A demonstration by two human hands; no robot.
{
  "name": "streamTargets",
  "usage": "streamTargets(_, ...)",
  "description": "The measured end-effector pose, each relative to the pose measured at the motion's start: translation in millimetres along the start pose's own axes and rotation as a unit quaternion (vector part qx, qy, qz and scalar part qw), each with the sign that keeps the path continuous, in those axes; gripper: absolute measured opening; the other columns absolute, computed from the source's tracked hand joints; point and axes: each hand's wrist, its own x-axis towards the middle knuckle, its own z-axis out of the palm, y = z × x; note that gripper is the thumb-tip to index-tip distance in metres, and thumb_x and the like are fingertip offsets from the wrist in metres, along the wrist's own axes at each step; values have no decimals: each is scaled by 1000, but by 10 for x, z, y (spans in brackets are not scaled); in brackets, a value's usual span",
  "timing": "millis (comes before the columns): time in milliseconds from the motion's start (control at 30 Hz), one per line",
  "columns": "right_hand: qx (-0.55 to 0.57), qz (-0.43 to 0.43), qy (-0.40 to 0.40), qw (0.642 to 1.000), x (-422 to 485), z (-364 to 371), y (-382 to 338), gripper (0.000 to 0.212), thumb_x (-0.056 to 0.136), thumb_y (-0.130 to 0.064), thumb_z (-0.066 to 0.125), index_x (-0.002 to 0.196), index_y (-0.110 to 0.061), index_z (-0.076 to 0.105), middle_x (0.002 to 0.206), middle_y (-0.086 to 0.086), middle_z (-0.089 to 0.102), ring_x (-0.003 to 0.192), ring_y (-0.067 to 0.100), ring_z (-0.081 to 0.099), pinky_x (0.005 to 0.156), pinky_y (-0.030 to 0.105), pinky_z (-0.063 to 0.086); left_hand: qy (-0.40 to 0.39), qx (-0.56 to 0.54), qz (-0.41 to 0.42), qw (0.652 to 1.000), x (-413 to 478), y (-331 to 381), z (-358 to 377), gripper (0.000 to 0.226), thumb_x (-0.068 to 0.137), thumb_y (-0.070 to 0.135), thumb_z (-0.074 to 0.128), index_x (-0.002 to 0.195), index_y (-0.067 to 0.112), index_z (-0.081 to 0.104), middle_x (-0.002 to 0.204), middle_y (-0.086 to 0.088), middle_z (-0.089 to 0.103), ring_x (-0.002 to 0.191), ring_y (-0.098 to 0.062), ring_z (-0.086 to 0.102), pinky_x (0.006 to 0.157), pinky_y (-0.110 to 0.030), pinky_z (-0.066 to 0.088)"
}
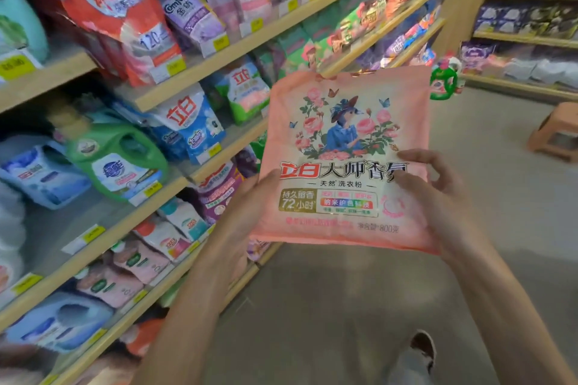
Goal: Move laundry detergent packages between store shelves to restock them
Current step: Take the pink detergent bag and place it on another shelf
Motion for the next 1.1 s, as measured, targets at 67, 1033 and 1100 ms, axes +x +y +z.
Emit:
streamTargets(67,-5,-3,-2,1000,390,-158,-92,26,92,-3,63,96,-28,65,80,-1,77,64,16,73,49,27,54,4,-2,6,1000,227,141,287,22,97,45,62,111,30,69,99,5,80,94,-21,76,91,-44,58)
streamTargets(1033,-83,21,-9,996,4808,-1890,-969,25,94,-4,60,113,-20,64,95,-2,74,66,12,74,47,22,53,50,6,42,998,3403,1606,3456,18,101,29,57,92,22,71,82,7,79,71,-10,75,80,-37,58)
streamTargets(1100,-96,21,-10,995,5196,-1951,-1015,24,94,-5,60,112,-21,64,98,-1,73,67,12,75,47,22,53,51,-12,44,998,3745,1720,3629,13,100,29,59,95,23,70,84,7,80,71,-7,75,74,-32,57)
